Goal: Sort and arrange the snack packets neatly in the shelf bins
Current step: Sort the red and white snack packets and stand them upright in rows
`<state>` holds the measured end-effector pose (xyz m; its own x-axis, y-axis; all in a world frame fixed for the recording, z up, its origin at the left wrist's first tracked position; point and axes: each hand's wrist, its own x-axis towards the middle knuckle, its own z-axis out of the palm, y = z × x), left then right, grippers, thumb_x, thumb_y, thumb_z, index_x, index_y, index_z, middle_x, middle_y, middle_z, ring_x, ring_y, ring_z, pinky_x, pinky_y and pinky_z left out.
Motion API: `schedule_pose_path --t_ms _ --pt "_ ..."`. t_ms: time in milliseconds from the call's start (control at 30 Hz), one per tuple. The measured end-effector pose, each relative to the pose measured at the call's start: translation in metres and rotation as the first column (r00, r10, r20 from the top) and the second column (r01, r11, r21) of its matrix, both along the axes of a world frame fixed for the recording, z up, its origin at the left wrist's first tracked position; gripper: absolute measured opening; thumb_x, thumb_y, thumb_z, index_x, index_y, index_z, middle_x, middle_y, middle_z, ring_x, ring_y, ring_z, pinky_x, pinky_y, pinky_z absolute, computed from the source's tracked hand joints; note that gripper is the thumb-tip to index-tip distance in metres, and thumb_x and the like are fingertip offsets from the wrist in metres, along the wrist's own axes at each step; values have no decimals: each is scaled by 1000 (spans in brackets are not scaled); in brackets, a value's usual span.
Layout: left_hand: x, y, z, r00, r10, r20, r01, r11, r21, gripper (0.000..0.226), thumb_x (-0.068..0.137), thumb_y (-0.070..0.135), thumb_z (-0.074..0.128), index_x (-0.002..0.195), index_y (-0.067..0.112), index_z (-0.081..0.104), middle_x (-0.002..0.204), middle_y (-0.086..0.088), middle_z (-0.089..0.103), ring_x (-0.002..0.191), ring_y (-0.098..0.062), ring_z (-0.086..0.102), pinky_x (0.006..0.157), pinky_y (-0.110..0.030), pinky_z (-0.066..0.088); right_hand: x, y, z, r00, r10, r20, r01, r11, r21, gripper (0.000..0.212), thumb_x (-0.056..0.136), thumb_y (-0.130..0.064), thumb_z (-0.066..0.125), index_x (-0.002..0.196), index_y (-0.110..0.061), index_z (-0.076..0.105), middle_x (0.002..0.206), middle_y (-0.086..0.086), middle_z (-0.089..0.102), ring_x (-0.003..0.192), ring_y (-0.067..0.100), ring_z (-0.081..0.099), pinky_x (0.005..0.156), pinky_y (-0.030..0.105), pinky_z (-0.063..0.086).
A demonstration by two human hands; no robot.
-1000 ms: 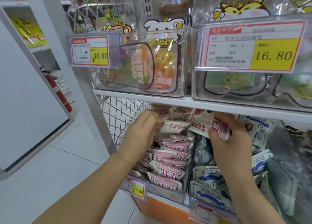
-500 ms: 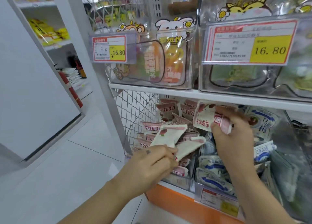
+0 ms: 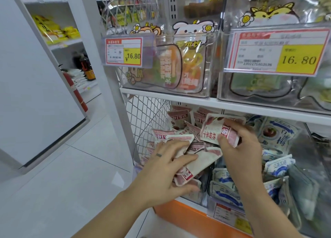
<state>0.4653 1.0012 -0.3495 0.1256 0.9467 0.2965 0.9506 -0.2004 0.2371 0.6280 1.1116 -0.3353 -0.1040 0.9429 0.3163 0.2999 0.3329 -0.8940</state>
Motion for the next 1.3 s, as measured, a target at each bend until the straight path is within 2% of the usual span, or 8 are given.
schedule_pose_path --t_ms 233,467,567,700,900,1033,1200,1300 --pt "16 3 7 983 183 -24 -184 964 -192 86 70 85 2 144 44 22 153 16 19 142 -12 10 117 -40 6 -5 -3 -3 1000 -7 8 6 998 66 32 85 -11 63 113 -27 62 113 -1 54 92 -8 39 73 -10 24" --pt "22 -7 8 932 304 199 -260 941 -218 95 61 92 3 142 47 22 153 26 4 141 0 -4 118 -39 1 -4 -8 2 999 27 28 -29 995 91 33 87 -11 63 113 -32 60 109 -7 50 91 -24 42 74 -12 24" --pt "21 -5 6 932 315 179 -272 934 -230 94 60 92 11 143 47 19 153 28 -2 141 1 -9 118 -41 -3 -10 3 15 979 62 196 -95 983 160 24 88 -12 62 106 -26 63 106 5 63 89 -1 54 71 -8 30" --pt "12 2 10 938 285 198 -223 932 -285 85 66 82 32 142 46 19 153 26 -3 142 -1 -6 118 -40 -6 -36 28 35 854 215 474 -258 966 28 29 90 -25 59 119 -21 57 100 -1 64 92 16 60 78 19 42" --pt "-5 6 20 907 259 331 -122 915 -383 86 72 69 58 143 48 14 151 27 3 133 11 -8 113 -30 -12 -98 62 40 587 572 573 -579 791 -196 24 92 -10 55 109 -24 62 107 -17 56 90 -9 50 68 -9 30" --pt "-13 12 14 885 297 358 -187 932 -311 82 69 76 52 140 50 19 147 27 9 131 11 2 115 -32 -6 -124 74 35 424 570 703 -641 738 -212 25 86 -7 57 109 -18 57 112 4 62 102 18 58 61 -5 31" --pt "-18 23 0 882 362 301 -281 918 -281 84 73 77 16 146 36 17 153 19 8 137 2 1 116 -29 -6 -133 78 30 375 618 691 -651 707 -278 42 91 -44 53 124 -20 43 112 -5 55 97 6 53 65 2 36" --pt "-23 30 -3 812 405 421 -344 914 -215 56 88 51 23 140 34 35 149 16 15 136 -9 17 115 -33 18 -137 82 26 372 712 596 -633 664 -397 19 97 -24 45 112 -15 52 99 -1 56 85 10 53 65 11 39"
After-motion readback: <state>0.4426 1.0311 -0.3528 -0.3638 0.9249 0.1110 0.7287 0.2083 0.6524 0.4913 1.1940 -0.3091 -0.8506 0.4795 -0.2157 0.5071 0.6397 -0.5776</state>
